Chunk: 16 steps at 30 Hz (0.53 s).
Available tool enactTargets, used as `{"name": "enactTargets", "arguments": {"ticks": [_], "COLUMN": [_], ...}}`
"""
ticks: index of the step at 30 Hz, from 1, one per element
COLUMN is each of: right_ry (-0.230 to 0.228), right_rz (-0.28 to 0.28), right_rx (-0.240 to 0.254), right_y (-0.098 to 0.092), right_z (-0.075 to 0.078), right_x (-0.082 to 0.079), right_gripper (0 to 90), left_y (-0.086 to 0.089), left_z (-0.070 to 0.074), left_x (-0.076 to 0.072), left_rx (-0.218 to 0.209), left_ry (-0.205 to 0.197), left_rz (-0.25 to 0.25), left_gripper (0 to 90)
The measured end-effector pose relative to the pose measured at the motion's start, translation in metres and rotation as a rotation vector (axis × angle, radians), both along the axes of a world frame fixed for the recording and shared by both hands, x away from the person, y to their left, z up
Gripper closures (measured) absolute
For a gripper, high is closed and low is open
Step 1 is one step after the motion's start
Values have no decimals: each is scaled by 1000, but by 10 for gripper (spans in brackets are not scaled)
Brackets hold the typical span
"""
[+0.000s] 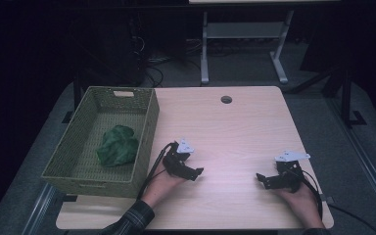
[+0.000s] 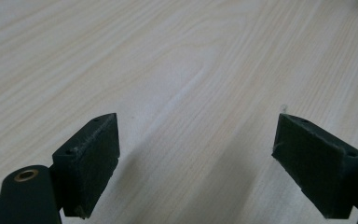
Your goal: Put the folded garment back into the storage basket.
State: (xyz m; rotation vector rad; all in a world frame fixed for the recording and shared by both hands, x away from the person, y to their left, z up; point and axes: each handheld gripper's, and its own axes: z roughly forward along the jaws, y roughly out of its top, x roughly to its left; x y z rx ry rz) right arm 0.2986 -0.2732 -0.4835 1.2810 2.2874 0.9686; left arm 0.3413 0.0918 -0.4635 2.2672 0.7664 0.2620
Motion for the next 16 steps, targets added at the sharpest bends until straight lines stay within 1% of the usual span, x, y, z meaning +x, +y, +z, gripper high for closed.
{"name": "enactTargets", "arguments": {"ticks": [1,2,3,7,8,9,11,16], "right_ry": [0,0,0,0,0,0,0,0], "right_rz": [0,0,0,0,0,0,1,0], "right_rx": [0,0,0,0,0,0,0,0], "right_y": [0,0,0,0,0,0,0,0], "right_z": [0,0,0,0,0,0,0,0], "right_x": [0,0,0,0,0,0,0,0], "right_gripper": [31,31,31,31,31,31,31,31], "left_y": [-1,-1,-1,-1,0,0,2,3], "left_z": [-5,-5,-9,-10,-12,-12,-14,-15], "left_x": [0,0,-1,-2,-4,-4,-5,-6], "left_rx": [17,17,29,38,19,19,5,-12], "left_ry": [9,9,-3,-18,-30,-30,-44,-52], "left_rz": [1,1,-1,-3,0,0,-4,-4], "left_gripper": [143,143,137,137,135,135,134,132]}}
